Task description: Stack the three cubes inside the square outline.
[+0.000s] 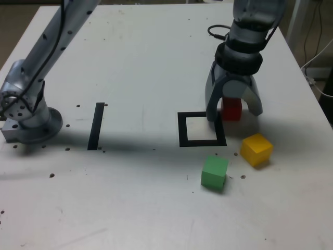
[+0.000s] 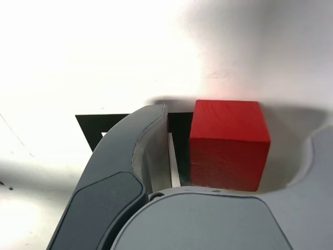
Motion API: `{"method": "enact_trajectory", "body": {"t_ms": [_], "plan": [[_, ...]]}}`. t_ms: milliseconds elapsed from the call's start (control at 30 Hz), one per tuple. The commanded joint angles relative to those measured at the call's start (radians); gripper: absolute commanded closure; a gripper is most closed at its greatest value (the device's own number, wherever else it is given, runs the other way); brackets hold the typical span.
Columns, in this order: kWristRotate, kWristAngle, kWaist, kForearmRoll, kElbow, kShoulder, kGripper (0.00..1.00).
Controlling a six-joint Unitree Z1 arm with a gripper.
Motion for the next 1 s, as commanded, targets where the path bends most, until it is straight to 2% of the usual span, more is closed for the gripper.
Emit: {"method": "enact_trajectory", "body": {"t_ms": [0, 67, 633, 967], "plan": [[0.001, 0.003, 0.0, -0.004, -0.005, 0.005, 0.7], [0.002, 0.002, -0.001, -0.005, -0.005, 0.005, 0.72], [0.003, -0.006, -0.007, 0.016, -0.005, -0.004, 0.72], [-0.011, -0.01, -0.031, 0.048, 0.024, -0.064, 0.72]]}}
